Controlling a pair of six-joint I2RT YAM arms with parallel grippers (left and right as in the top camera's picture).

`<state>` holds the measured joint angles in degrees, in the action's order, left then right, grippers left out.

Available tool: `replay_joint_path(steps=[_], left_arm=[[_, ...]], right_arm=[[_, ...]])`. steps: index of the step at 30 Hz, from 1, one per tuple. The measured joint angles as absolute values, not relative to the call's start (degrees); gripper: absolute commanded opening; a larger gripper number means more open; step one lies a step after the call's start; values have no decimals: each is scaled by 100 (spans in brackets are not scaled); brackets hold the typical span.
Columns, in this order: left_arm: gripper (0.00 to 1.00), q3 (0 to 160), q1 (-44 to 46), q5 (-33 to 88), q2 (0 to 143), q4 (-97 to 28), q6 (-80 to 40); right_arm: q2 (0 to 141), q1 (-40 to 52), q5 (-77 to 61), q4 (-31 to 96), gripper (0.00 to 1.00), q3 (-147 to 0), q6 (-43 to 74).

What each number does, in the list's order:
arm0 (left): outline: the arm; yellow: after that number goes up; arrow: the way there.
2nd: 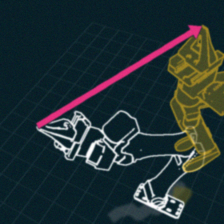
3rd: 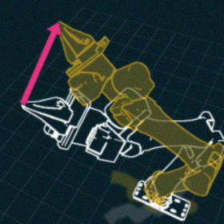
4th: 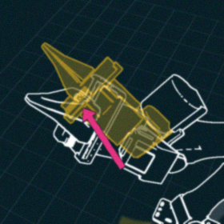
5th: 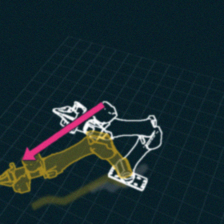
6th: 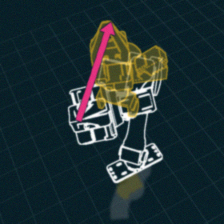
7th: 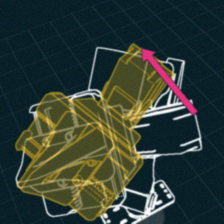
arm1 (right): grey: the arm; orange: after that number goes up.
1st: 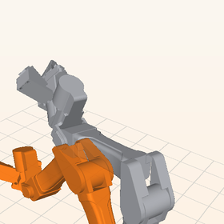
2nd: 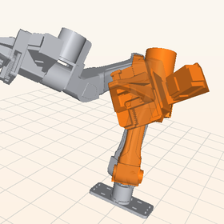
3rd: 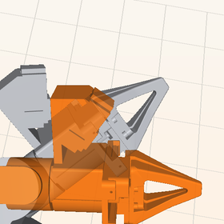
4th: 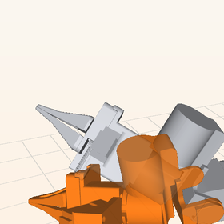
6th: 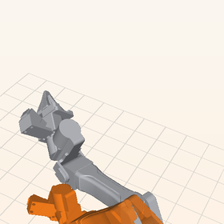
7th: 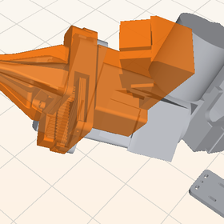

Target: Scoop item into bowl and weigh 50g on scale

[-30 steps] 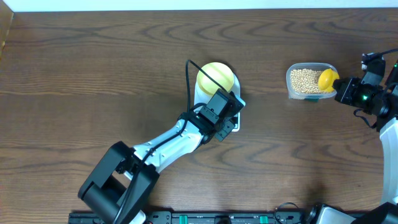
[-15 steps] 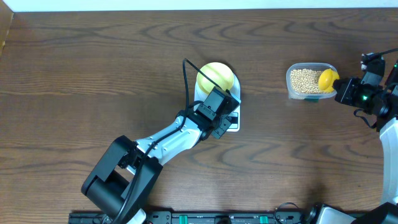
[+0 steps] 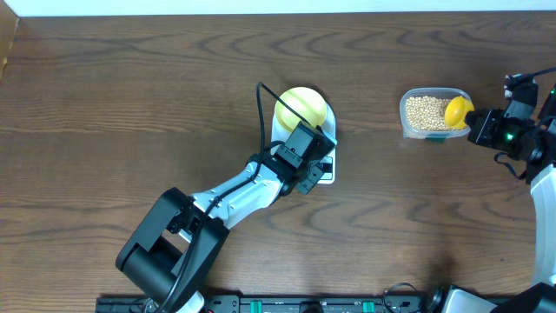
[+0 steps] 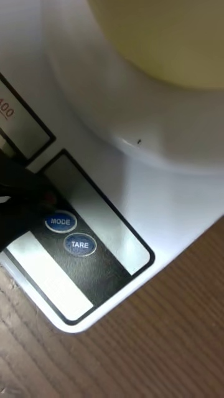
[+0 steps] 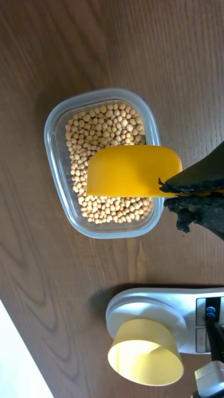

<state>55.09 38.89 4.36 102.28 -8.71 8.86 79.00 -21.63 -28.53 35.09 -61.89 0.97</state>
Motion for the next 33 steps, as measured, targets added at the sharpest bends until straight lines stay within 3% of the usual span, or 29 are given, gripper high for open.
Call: replay_joint_path(steps=[33], left_arm=[[8,5629,3712,661,10342,-864,908]], right_arm=[[7900,-2163,-2827,3538,1,-6189,97]])
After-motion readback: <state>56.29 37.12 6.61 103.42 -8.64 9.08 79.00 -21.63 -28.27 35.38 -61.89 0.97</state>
